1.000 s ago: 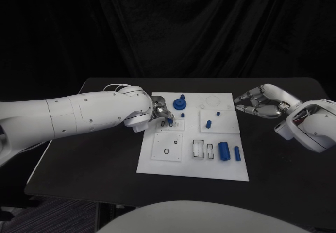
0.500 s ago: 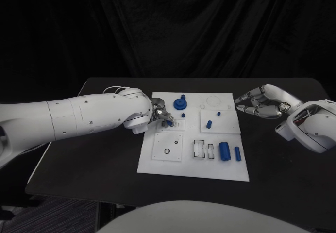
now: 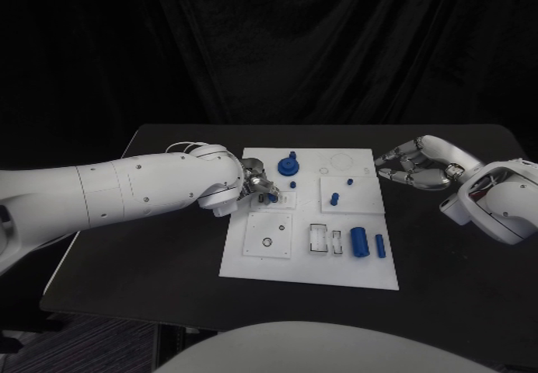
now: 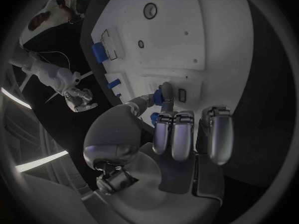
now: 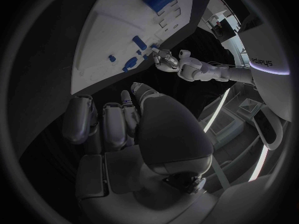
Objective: Assemble the parts on the task board
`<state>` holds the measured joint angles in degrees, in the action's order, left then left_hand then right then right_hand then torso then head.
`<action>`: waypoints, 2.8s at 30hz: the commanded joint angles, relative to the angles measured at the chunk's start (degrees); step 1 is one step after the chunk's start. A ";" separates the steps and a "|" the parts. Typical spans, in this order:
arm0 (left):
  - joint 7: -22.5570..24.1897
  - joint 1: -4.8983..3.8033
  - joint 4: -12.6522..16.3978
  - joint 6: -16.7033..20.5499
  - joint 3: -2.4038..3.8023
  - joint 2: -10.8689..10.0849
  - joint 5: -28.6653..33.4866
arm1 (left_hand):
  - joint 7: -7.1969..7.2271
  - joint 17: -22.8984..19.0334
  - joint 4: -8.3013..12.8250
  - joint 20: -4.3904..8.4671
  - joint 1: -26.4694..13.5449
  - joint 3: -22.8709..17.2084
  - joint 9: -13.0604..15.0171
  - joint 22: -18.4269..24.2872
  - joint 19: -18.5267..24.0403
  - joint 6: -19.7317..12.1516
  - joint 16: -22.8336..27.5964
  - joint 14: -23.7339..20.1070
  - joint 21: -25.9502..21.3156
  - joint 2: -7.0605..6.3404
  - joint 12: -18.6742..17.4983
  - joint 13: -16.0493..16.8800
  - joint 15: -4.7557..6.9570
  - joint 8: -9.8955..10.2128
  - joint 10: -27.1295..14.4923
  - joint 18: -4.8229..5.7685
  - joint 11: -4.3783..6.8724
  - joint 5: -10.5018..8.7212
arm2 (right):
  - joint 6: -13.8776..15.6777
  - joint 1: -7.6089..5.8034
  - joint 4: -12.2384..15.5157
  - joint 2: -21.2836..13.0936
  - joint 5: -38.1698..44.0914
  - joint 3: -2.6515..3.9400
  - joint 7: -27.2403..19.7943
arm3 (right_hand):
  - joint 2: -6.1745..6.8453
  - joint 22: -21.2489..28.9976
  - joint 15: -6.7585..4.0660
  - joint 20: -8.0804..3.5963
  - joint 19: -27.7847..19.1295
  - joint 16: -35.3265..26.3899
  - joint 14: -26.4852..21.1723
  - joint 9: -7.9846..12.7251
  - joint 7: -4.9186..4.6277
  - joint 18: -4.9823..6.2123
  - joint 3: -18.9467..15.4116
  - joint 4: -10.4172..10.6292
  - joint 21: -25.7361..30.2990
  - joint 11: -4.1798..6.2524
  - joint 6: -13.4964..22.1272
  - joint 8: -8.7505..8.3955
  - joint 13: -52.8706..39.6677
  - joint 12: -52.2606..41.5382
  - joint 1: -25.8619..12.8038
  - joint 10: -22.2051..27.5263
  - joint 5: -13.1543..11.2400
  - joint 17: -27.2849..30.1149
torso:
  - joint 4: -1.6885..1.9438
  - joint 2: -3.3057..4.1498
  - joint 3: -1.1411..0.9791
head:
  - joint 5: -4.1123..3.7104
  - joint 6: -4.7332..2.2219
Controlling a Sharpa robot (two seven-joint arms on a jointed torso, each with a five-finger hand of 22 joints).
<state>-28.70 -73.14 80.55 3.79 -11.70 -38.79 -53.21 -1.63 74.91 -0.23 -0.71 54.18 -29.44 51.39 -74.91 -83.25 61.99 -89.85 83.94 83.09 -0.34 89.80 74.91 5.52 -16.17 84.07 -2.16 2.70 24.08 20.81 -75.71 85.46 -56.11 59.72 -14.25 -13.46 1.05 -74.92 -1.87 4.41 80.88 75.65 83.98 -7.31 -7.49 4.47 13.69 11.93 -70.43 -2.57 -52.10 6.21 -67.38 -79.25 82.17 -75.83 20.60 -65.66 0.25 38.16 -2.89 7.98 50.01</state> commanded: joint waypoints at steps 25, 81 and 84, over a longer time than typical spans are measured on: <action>0.12 0.89 -0.60 -2.02 -0.38 0.64 0.30 | 0.16 15.09 -3.80 -0.29 -2.87 3.57 1.24 -3.11 1.19 -0.40 -0.15 6.06 -1.32 0.65 0.20 15.09 -0.07 1.07 5.93 -1.02 -0.07 -12.18 | -1.10 0.33 -0.23 0.21 0.21 0.04 1.76 | -0.14 -2.54 0.09 -0.07 -0.54 -0.27 0.67 0.15 -0.13 0.55 0.64 -0.11 0.43 0.03 -0.18 -0.06 0.22 0.23 0.65 0.43 0.65 0.21 | -0.05 -0.04 0.01 | -0.10 -0.01; 2.10 0.97 0.92 2.42 -0.38 -1.44 0.30 | 0.90 15.09 -12.91 0.20 -1.83 21.54 14.27 -5.38 -0.23 -0.83 -0.15 6.06 -1.10 2.29 0.20 15.09 0.50 -0.62 5.93 -0.68 0.58 -18.30 | -2.76 0.57 -0.38 0.32 0.21 0.05 2.75 | -0.09 -2.29 0.15 -0.04 -0.75 -0.48 0.56 0.21 -0.21 0.66 0.91 -0.03 0.96 -0.06 -0.27 -0.04 0.54 0.38 0.32 0.67 1.20 0.51 | 0.02 0.05 0.01 | 0.14 -0.01; 1.85 0.90 2.20 3.89 -0.37 -2.34 0.30 | 0.71 15.09 -15.66 0.14 -3.27 23.84 17.02 -5.32 -0.14 -2.12 -0.15 6.06 -1.29 2.62 0.20 15.09 0.40 -1.25 5.93 -0.72 0.45 -20.16 | -2.04 0.58 -0.41 0.33 0.21 0.05 2.13 | -0.09 -2.29 0.15 -0.04 -0.75 -0.48 0.56 0.21 -0.21 0.66 0.91 -0.03 0.96 -0.06 -0.27 -0.04 0.54 0.38 0.32 0.67 1.20 0.51 | 0.00 0.03 0.01 | -0.06 -0.01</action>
<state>-27.65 -72.36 82.18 5.10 -12.04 -40.85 -53.03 -0.93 74.91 -15.53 -0.50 51.22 -5.89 68.08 -74.90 -83.06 60.06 -89.85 83.94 81.83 2.32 89.79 74.91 5.51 -17.21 83.92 -2.16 2.85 4.20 18.45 -75.30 85.07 -55.72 59.72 -14.25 -11.75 1.05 -74.93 -1.87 4.41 80.47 75.42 83.98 -7.16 -7.49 4.47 14.33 11.93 -69.83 -2.56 -52.10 6.21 -66.91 -78.98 82.17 -75.42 21.53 -65.20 0.25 38.19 -2.88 8.04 50.01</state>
